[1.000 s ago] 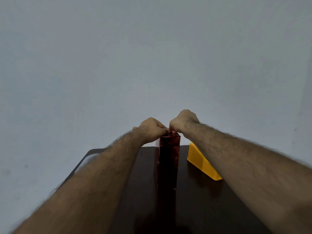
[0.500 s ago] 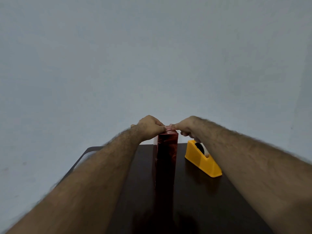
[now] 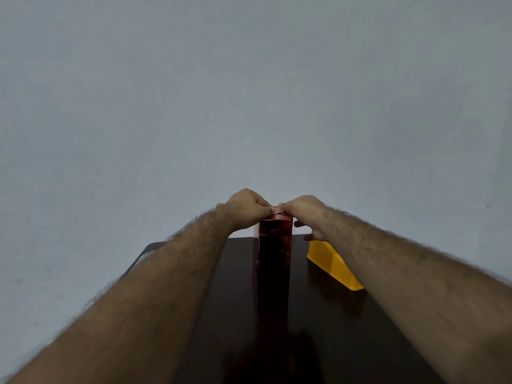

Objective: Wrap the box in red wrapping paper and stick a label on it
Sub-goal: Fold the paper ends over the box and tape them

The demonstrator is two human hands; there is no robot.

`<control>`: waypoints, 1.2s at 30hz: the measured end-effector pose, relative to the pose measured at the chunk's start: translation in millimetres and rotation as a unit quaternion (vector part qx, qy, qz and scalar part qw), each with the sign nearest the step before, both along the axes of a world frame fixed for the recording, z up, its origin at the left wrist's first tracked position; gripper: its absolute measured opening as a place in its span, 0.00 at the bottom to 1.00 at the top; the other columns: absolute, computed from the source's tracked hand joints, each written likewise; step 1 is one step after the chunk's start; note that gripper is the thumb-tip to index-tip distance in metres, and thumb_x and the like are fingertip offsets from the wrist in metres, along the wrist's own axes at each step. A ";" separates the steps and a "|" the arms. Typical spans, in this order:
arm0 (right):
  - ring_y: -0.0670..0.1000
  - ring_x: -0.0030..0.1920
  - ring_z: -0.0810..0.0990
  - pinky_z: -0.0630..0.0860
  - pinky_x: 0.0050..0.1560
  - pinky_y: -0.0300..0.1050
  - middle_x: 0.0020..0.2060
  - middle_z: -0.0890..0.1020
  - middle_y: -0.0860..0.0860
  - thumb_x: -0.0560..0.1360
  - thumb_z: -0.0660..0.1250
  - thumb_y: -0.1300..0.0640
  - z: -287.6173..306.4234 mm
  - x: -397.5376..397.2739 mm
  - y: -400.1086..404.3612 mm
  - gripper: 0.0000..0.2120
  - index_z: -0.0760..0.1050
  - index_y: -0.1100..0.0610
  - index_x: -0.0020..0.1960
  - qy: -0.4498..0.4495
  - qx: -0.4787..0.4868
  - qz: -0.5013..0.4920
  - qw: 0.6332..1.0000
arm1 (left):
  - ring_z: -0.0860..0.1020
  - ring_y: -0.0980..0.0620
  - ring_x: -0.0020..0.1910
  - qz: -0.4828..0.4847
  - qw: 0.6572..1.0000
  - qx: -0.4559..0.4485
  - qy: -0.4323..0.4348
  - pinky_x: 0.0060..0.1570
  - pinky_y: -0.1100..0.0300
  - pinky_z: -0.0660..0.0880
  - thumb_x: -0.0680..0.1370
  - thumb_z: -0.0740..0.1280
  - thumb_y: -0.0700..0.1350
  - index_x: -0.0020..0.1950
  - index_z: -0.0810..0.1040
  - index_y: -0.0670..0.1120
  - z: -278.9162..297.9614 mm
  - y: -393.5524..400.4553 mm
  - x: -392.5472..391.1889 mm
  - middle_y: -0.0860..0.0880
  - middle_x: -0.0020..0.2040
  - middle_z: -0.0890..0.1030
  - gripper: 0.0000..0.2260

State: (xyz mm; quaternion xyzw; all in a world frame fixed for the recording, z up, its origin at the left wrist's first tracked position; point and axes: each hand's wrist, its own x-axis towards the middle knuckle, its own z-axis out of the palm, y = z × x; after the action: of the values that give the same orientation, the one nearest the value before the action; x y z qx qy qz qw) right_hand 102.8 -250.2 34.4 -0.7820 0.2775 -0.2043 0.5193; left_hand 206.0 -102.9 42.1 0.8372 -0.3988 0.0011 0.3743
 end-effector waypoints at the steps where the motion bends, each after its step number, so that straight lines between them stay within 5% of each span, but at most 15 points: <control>1: 0.53 0.58 0.79 0.76 0.60 0.65 0.63 0.80 0.50 0.76 0.74 0.45 0.8 -1.1 0.2 0.23 0.77 0.53 0.67 0.004 0.009 0.007 1.000 | 0.82 0.50 0.58 0.000 1.000 -0.001 -0.002 0.67 0.39 0.75 0.62 0.68 0.67 0.34 0.84 0.70 0.2 -1.0 -0.2 0.61 0.50 0.86 0.07; 11: 0.55 0.60 0.80 0.75 0.62 0.71 0.59 0.83 0.49 0.73 0.77 0.50 10.6 -12.1 -5.7 0.16 0.81 0.50 0.60 0.075 0.079 0.054 0.993 | 0.82 0.54 0.56 -0.019 0.999 -0.025 0.014 0.60 0.55 0.78 0.81 0.73 0.49 0.57 0.90 0.50 0.4 -0.4 -0.3 0.56 0.49 0.84 0.08; 19: 0.59 0.62 0.80 0.67 0.66 0.82 0.62 0.83 0.54 0.69 0.70 0.62 20.1 -26.1 -8.7 0.22 0.80 0.59 0.63 0.074 0.188 0.107 0.974 | 0.81 0.57 0.52 -0.021 0.999 -0.044 0.020 0.54 0.59 0.75 0.82 0.73 0.47 0.57 0.89 0.48 -1.0 -6.0 -3.1 0.57 0.48 0.84 0.08; 24: 0.58 0.57 0.81 0.68 0.65 0.79 0.59 0.83 0.54 0.75 0.71 0.48 20.8 -19.5 1.4 0.18 0.80 0.58 0.61 0.074 0.167 0.076 0.980 | 0.80 0.58 0.49 -0.017 0.998 -0.053 0.022 0.51 0.60 0.75 0.82 0.72 0.47 0.56 0.90 0.47 -1.4 -8.1 -5.9 0.57 0.46 0.83 0.08; 36: 0.58 0.59 0.79 0.70 0.59 0.85 0.60 0.81 0.54 0.77 0.74 0.54 4.7 -20.3 6.0 0.13 0.82 0.56 0.60 0.041 0.185 0.072 0.979 | 0.82 0.56 0.53 -0.025 0.994 -0.093 0.055 0.54 0.60 0.76 0.81 0.73 0.45 0.50 0.89 0.47 -4.3 -6.7 -13.8 0.54 0.48 0.85 0.05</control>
State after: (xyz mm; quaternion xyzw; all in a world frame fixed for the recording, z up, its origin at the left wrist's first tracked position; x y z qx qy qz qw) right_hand 82.5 -244.2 39.1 -0.6978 0.2749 -0.0790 0.6567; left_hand 192.2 -109.7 37.8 0.7873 -0.3964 -0.0171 0.4719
